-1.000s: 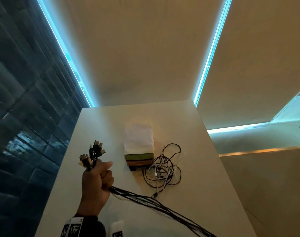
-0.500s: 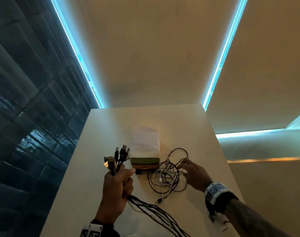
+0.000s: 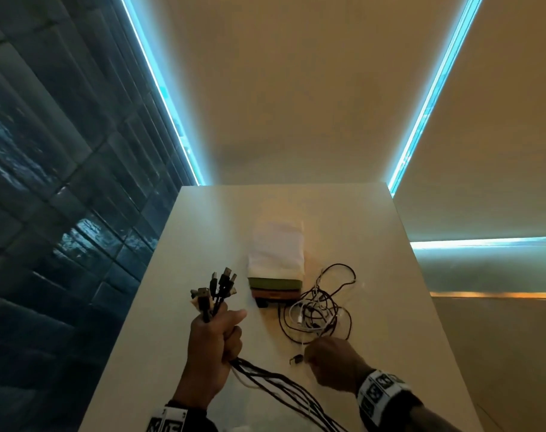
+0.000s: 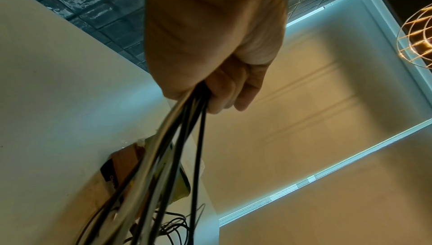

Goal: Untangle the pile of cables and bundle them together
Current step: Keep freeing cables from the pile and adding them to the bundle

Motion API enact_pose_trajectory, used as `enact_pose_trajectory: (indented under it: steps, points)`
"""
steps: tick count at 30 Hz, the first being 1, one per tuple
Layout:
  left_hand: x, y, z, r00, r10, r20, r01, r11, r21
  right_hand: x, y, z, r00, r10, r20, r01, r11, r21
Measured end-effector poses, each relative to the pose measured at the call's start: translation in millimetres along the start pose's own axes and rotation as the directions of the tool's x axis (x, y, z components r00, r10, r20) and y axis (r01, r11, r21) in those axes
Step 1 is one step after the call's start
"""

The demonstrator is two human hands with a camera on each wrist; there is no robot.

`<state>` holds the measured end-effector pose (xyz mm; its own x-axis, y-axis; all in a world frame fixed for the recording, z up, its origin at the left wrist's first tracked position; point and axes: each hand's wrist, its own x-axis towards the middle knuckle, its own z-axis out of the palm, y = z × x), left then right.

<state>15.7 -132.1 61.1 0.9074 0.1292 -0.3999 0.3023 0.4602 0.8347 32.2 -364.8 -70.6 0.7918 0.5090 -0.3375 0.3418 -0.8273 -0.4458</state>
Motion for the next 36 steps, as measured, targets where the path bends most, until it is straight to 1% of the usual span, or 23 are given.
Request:
enact_pose_trajectory:
  steps: [1, 3, 5, 8, 13, 16, 18, 20, 21, 22, 23, 24, 25, 26, 27, 28, 29, 31, 32, 34, 36]
  points:
    - [-1, 0, -1, 1.000, -0.001, -0.004, 0.001, 1.000, 0.002, 3, 4, 7, 1.000, 0.021, -0.007, -0.021, 1.000, 0.018]
    - [-3, 1, -3, 1.000, -0.004, -0.003, 0.004, 1.000, 0.008, 7, 7, 14, 0.998, 0.028, -0.060, -0.026, 0.999, 0.037]
    - [-5, 0, -5, 1.000, -0.009, 0.001, 0.009, 1.000, 0.009, 8, 7, 20, 0.995, -0.020, -0.102, 0.020, 1.000, -0.001]
    - [-7, -3, -6, 1.000, -0.022, -0.008, 0.022, 1.000, 0.011, 9, 3, 24, 0.991, -0.081, -0.105, 0.075, 0.996, -0.057]
    - [-7, -8, -6, 1.000, -0.011, -0.016, 0.012, 0.999, 0.034, 11, -4, 19, 0.994, -0.084, -0.071, 0.074, 0.988, -0.137]
    - [-7, -9, -4, 1.000, 0.023, 0.003, -0.023, 0.999, 0.023, 12, -15, 3, 0.984, -0.089, -0.153, 0.073, 0.992, -0.107]
    - [-6, -11, -2, 0.999, 0.043, 0.021, -0.043, 0.999, 0.019, 9, -22, -13, 0.979, -0.079, -0.188, 0.072, 0.997, -0.040]
    - [-4, -13, 1, 0.998, 0.052, 0.033, -0.052, 0.998, 0.018, 5, -29, -33, 0.970, -0.023, -0.241, 0.062, 0.986, 0.153]
    - [-4, -14, 4, 0.998, 0.055, 0.035, -0.056, 0.998, 0.021, 4, -33, -43, 0.960, 0.007, -0.280, 0.070, 0.961, 0.266]
    - [-2, -15, 6, 0.997, 0.061, 0.037, -0.062, 0.998, 0.026, 4, -38, -53, 0.939, 0.036, -0.342, 0.099, 0.924, 0.369]
    - [-2, -16, 10, 0.997, 0.072, 0.038, -0.073, 0.997, 0.033, 6, -44, -62, 0.905, 0.086, -0.416, 0.132, 0.874, 0.467]
    - [-1, -17, 14, 0.996, 0.083, 0.037, -0.084, 0.996, 0.043, 8, -49, -71, 0.860, 0.156, -0.485, 0.170, 0.810, 0.562]
    - [0, -18, 19, 0.995, 0.094, 0.035, -0.096, 0.994, 0.056, 12, -53, -77, 0.824, 0.237, -0.514, 0.194, 0.735, 0.650]
    - [1, -19, 24, 0.994, 0.106, 0.032, -0.108, 0.992, 0.072, 14, -57, -84, 0.799, 0.301, -0.521, 0.211, 0.670, 0.711]
    - [2, -20, 29, 0.992, 0.119, 0.027, -0.121, 0.989, 0.084, 16, -62, -89, 0.785, 0.337, -0.520, 0.222, 0.630, 0.744]
    - [2, -20, 34, 0.991, 0.134, 0.018, -0.135, 0.987, 0.088, 18, -64, -91, 0.790, 0.336, -0.514, 0.236, 0.606, 0.759]
    - [3, -21, 37, 0.989, 0.149, 0.005, -0.149, 0.985, 0.087, 17, -67, -94, 0.813, 0.304, -0.496, 0.258, 0.575, 0.776]
    - [5, -24, 44, 0.984, 0.174, -0.025, -0.171, 0.980, 0.099, 15, -72, -95, 0.871, 0.186, -0.454, 0.322, 0.483, 0.814]
    - [5, -26, 47, 0.982, 0.183, -0.037, -0.178, 0.977, 0.120, 14, -75, -95, 0.887, 0.130, -0.444, 0.343, 0.460, 0.819]
    - [7, -33, 51, 0.979, 0.193, -0.068, -0.180, 0.969, 0.170, 12, -81, -95, 0.891, 0.057, -0.451, 0.377, 0.460, 0.804]
    - [7, -35, 53, 0.978, 0.182, -0.098, -0.161, 0.969, 0.189, 12, -85, -95, 0.884, 0.048, -0.466, 0.394, 0.463, 0.794]
